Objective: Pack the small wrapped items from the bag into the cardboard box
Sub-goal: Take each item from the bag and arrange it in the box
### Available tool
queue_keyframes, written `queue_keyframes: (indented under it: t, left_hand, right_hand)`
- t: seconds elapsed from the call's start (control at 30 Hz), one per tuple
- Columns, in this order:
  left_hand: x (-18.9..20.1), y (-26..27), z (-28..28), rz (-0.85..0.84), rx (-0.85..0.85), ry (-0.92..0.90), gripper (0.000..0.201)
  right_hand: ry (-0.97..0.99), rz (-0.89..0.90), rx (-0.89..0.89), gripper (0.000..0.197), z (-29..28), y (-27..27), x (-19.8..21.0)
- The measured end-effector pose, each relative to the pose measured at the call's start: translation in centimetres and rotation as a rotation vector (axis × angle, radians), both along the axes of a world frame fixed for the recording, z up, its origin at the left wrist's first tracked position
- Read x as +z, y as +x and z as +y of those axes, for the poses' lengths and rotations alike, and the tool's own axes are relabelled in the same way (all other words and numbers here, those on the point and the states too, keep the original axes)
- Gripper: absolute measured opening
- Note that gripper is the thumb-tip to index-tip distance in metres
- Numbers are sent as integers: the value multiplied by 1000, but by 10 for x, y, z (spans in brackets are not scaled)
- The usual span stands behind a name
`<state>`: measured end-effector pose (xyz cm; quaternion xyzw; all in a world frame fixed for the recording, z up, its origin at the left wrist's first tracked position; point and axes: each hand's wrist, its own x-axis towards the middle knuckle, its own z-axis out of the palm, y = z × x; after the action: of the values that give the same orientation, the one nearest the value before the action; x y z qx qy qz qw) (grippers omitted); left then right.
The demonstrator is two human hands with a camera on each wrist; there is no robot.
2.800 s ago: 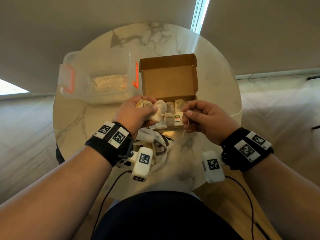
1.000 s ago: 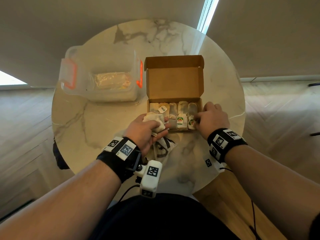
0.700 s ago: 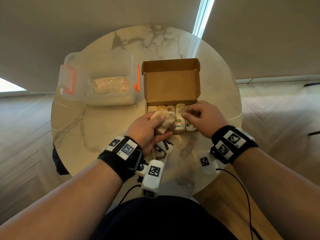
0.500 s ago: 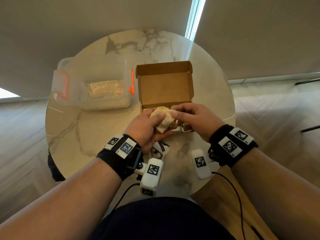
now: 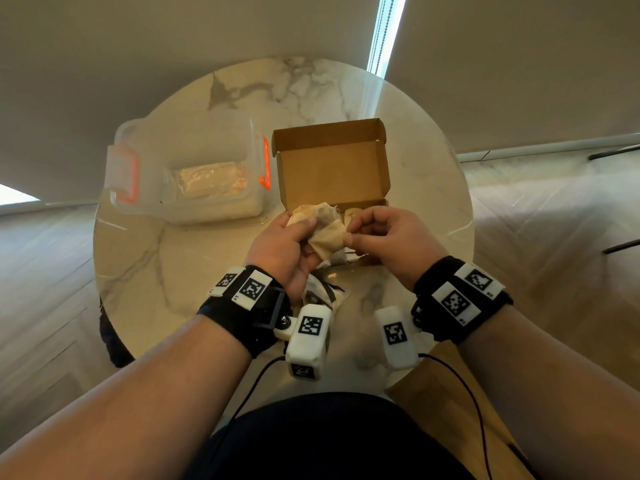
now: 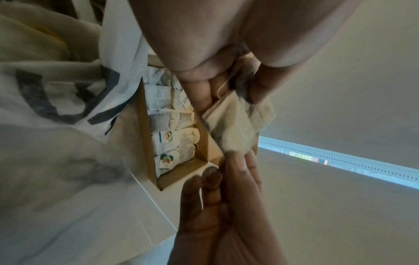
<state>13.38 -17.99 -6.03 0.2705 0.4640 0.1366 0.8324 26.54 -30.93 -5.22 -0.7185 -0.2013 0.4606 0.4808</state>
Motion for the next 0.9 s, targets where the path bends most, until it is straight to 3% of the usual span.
queue_keyframes:
  t: [0.1, 0.17, 0.33, 0.47, 0.57, 0.67, 0.8, 0.9]
  left_hand:
    - [-7, -5, 12, 54, 56, 27, 22]
    - [-13, -9, 21, 97, 80, 24, 26]
    - [-29, -14, 24, 196, -13, -24, 45]
    - [-39, -8, 5, 271, -231, -14, 27]
    - [-50, -4, -6, 318, -304, 15, 25]
    - [-58, -5, -8, 371, -350, 87, 26]
    - [-63, -7, -5, 387, -341, 94, 22]
    - [-65, -8, -4, 401, -333, 90, 24]
  right_hand:
    - [-37, 32, 17, 25, -6, 11, 2]
    - [-109, -61, 12, 21, -10, 23, -1]
    - [-272, -446, 16, 6, -6, 53, -21]
    - [-358, -746, 90, 5, 12, 66, -48]
    - [-312, -1036, 219, 11, 17, 71, -63]
    - [-301, -1230, 465, 19, 11, 71, -76]
    - [-442, -1255, 648, 28, -1, 64, -94]
    - [-447, -1226, 610, 33, -2, 61, -95]
